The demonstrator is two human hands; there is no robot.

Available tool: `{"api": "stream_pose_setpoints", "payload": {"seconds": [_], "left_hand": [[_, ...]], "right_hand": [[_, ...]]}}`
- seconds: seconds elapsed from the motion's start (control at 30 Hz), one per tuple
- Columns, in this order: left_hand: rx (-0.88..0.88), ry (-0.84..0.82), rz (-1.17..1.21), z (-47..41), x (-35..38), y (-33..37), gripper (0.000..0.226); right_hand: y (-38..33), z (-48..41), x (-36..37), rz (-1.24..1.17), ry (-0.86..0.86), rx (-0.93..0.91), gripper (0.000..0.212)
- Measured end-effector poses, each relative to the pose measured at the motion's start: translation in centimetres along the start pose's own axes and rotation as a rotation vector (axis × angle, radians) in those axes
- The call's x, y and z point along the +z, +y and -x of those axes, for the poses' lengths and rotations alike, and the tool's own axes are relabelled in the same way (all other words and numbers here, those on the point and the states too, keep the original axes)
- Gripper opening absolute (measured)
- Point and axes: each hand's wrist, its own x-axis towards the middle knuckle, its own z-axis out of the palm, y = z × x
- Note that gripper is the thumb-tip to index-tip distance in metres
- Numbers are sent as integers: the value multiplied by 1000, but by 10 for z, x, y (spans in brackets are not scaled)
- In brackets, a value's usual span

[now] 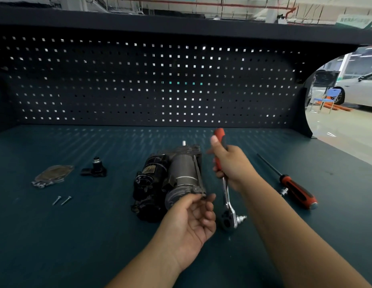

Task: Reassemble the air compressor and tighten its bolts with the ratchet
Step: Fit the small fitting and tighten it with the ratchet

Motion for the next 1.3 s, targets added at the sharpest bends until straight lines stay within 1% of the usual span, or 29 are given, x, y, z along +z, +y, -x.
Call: {"api": "stream_pose_setpoints", "payload": {"seconds": [0.03,0.07,0.1,0.17,0.2,0.27,0.33,0.37,0.4,0.43,0.57,0.67,0.87,1.1,1.3], "left_hand": [[-6,-3,0,0,-1,0,26],[-11,-6,-4,0,-2,1,27],[-16,-10,-15,1,-3,0,28],[-29,-17,-57,1,-5,-1,30],[-33,-16,-91,1,-7,-1,29],[-39,-4,-178,0,-9,-1,28],[-57,1,-239,-1,-10,0,26],[-68,-8,-250,0,-10,0,24],[-77,-23,-246,1,-10,0,24],[-83,-41,-233,2,-11,0,25],[-86,-98,-195,4,-12,-1,26],[-83,-108,-185,4,-12,0,25],[-79,-136,-184,-3,-16,0,26],[-57,-152,-145,-5,-17,-1,26],[-36,-163,-98,-4,-17,-2,27]], "right_hand": [[-6,7,-6,14,30,-43,55],[-12,15,-12,-23,61,-71,55],[-19,22,-19,-112,98,-80,55],[-36,37,-38,-381,132,-91,56],[-44,45,-49,-518,100,-111,57],[-57,59,-69,-723,-42,-160,63],[-65,71,-80,-840,-202,-174,67],[-66,75,-80,-880,-254,-171,68],[-67,77,-77,-910,-275,-161,68],[-66,79,-71,-930,-261,-144,68],[-54,77,-47,-930,-44,-127,68],[-48,74,-35,-906,68,-117,65],[-48,72,-27,-846,169,-118,61],[-53,77,-24,-834,263,-122,61],[-63,92,-5,-667,359,-209,57]]}}
